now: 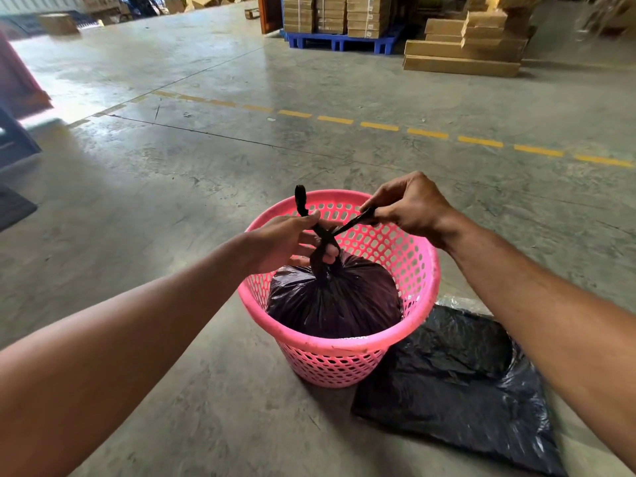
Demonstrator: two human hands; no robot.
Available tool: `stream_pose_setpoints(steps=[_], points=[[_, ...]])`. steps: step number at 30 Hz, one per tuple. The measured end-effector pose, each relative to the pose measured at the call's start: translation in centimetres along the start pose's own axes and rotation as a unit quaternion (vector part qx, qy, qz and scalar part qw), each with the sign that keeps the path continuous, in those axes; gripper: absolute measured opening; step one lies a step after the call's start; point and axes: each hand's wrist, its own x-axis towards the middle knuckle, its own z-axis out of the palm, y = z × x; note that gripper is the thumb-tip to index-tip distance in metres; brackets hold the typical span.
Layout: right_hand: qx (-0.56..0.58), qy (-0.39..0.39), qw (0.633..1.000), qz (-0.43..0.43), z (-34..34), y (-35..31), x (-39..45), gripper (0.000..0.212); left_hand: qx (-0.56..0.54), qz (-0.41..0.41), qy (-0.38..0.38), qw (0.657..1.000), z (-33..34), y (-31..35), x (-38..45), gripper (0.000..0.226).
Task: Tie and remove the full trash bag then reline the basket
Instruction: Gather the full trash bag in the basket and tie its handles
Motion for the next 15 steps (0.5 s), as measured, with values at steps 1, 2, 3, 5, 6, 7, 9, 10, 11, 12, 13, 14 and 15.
stream_pose_setpoints(steps=[1, 2, 3, 5, 6, 7, 9, 10, 11, 12, 13, 14, 15], points=[[0.014, -0.017, 1.000, -0.008, -0.1, 0.0, -0.1, 0.024, -0.024, -0.015, 0.009, 1.000, -0.3, -0.2, 0.2, 0.041], [0.025, -0.044, 0.999, -0.018, 0.0, -0.1, -0.3, 0.023, -0.056, -0.033, 0.019, 0.998, -0.5, -0.3, 0.3, 0.042], [0.030, -0.079, 0.996, -0.025, 0.2, -0.1, -0.5, 0.022, -0.088, -0.049, 0.028, 0.995, -0.6, -0.4, 0.5, 0.043], [0.012, -0.149, 0.988, -0.038, 1.3, 0.2, -1.2, 0.024, -0.138, -0.064, 0.036, 0.988, -0.5, -0.4, 0.7, 0.046], [-0.019, -0.169, 0.985, -0.044, 2.2, 0.7, -1.6, 0.026, -0.151, -0.067, 0.033, 0.986, -0.4, -0.4, 0.7, 0.047], [-0.057, -0.174, 0.982, -0.050, 3.2, 1.4, -2.0, 0.029, -0.154, -0.070, 0.032, 0.985, -0.2, -0.4, 0.7, 0.048], [-0.102, -0.156, 0.981, -0.050, 4.9, 2.8, -2.6, 0.031, -0.141, -0.072, 0.039, 0.987, 0.3, -0.2, 0.7, 0.049], [-0.103, -0.145, 0.983, -0.046, 5.6, 3.3, -2.7, 0.028, -0.120, -0.069, 0.044, 0.989, 0.4, 0.0, 0.7, 0.050], [-0.104, -0.138, 0.984, -0.040, 5.9, 3.6, -2.7, 0.024, -0.087, -0.056, 0.050, 0.993, 0.5, 0.1, 0.7, 0.051], [-0.105, -0.137, 0.984, -0.038, 6.0, 3.6, -2.6, 0.021, -0.039, -0.029, 0.053, 0.997, 0.6, 0.3, 0.8, 0.053], [-0.107, -0.140, 0.983, -0.041, 5.9, 3.4, -2.6, 0.019, 0.023, 0.007, 0.055, 0.998, 0.7, 0.6, 0.7, 0.054], [-0.105, -0.139, 0.984, -0.047, 5.6, 3.1, -2.5, 0.017, 0.094, 0.045, 0.054, 0.993, 0.8, 1.0, 0.5, 0.056], [-0.096, -0.126, 0.986, -0.052, 5.4, 2.7, -2.4, 0.016, 0.169, 0.077, 0.048, 0.981, 1.0, 1.5, 0.2, 0.060]])
